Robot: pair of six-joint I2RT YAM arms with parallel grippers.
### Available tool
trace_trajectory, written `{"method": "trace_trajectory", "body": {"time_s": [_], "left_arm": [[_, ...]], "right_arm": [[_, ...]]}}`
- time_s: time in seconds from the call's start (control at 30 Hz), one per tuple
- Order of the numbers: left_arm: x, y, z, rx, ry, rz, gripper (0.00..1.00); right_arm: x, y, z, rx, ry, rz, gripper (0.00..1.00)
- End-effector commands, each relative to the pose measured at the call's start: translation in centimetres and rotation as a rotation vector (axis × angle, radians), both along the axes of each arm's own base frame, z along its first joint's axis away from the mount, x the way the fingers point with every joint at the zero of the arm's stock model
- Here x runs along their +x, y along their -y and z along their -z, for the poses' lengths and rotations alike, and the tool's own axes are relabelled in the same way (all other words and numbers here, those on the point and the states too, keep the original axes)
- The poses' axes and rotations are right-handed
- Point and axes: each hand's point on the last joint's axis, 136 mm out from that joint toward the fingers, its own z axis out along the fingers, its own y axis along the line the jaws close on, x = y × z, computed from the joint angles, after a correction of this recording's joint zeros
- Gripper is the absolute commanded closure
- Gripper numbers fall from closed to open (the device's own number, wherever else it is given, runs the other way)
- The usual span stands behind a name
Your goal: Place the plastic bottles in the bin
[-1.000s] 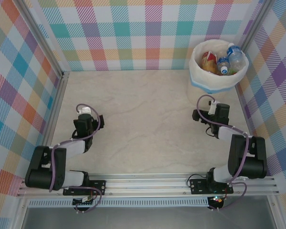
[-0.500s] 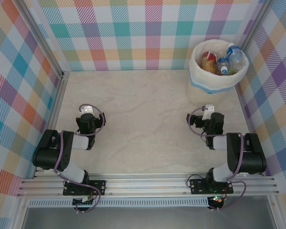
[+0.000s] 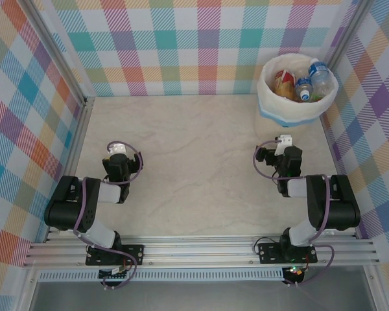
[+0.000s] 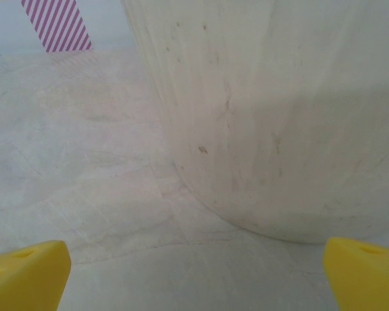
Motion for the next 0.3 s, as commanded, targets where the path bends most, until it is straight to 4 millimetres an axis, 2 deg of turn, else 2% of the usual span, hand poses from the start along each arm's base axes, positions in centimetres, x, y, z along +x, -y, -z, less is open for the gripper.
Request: {"method": "trace_trajectory", "body": {"time_s": [0.0,0.27], "left_arm": [[0.62,-0.04,-1.22,-0.012,0.047,-0.014,0.00],[0.69,0.17,-1.23,-0.013,0.047,-0.002,0.00]], "right_arm": [[-0.27,0.15,0.35,0.000,-0.018,0.006,0.00],[-0.31,0.15,0.38,-0.001,-0.019,0.006,0.00]]}}
